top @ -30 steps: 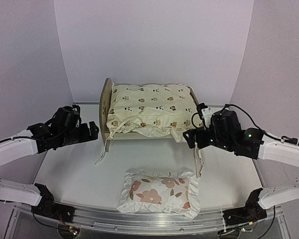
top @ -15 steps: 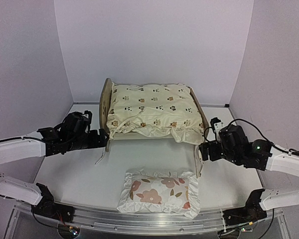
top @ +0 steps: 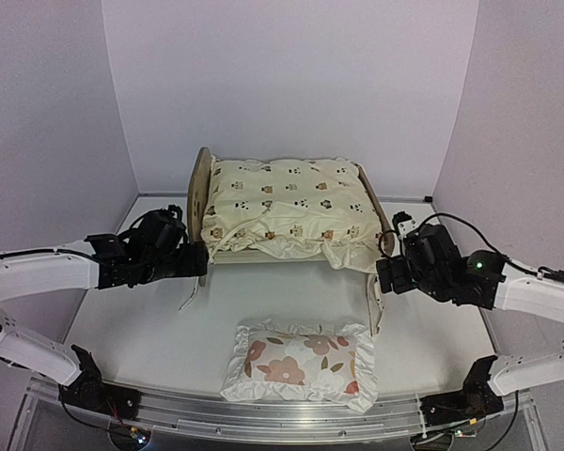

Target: Set up the pet bed

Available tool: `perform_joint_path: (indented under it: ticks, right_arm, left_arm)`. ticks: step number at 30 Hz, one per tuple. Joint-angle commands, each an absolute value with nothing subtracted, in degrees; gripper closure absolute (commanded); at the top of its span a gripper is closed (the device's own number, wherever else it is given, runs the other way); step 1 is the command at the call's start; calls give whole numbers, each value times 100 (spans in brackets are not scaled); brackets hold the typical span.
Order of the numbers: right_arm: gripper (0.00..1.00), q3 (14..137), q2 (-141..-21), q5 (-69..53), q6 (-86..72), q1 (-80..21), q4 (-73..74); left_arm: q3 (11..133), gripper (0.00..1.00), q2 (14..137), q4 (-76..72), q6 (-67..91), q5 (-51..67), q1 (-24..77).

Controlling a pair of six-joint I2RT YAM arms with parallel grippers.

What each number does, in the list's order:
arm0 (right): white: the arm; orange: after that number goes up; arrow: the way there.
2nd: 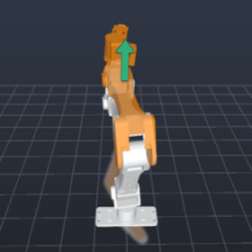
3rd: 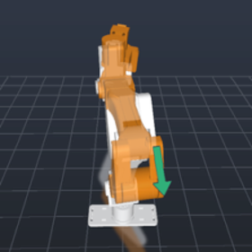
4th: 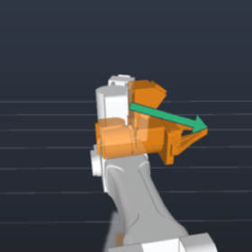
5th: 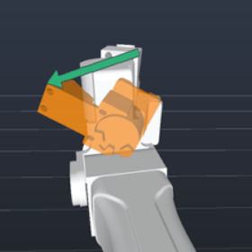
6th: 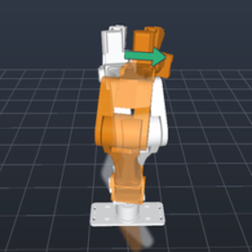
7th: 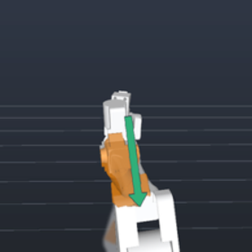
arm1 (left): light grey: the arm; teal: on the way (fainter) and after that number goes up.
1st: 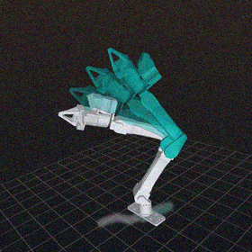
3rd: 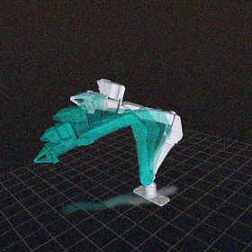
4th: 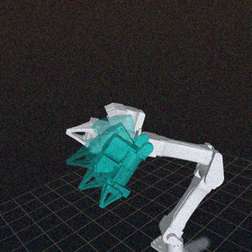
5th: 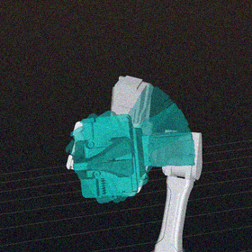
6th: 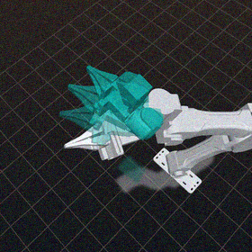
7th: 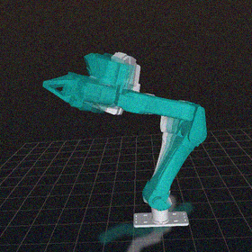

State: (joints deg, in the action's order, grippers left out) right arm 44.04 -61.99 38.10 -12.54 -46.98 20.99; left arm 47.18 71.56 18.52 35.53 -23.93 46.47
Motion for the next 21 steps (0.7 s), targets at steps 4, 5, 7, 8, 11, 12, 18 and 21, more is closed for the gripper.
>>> perform_joint_path:
  ticks: [4, 5, 7, 8, 11, 12, 18, 21]
  right_arm:
    - [9, 5704, -6912, 3085, -939, -3815, 1991]
    - [10, 5940, -7055, 2979, -913, -3698, 1994]
    - [11, 6263, -7398, 2826, -877, -3520, 1993]
    - [13, 6416, -7563, 2744, -868, -3406, 1992]
    - [19, 6795, -8059, 2492, -911, -3104, 1994]
    - [22, 6888, -8214, 2410, -941, -2985, 1995]
    - [39, 7320, -9094, 1838, -1068, -2395, 1996]
    - [46, 7420, -9349, 1365, -1217, -2147, 2003]
  left_arm:
    - [5551, 15, 7635, 2019, 3233, -3080, 4548]
    - [5617, 16, 7680, 2006, 3204, -3118, 4519]
    - [5708, 19, 7779, 1978, 3160, -3174, 4463]
    - [5746, 20, 7827, 1962, 3135, -3198, 4432]
    - [5860, 25, 7977, 1974, 3071, -3323, 4362]
    - [5905, 26, 8034, 1993, 3053, -3389, 4346]
    - [6161, 37, 8309, 2052, 2920, -3550, 4203]
    - [6251, 42, 8454, 2052, 2864, -3587, 4121]
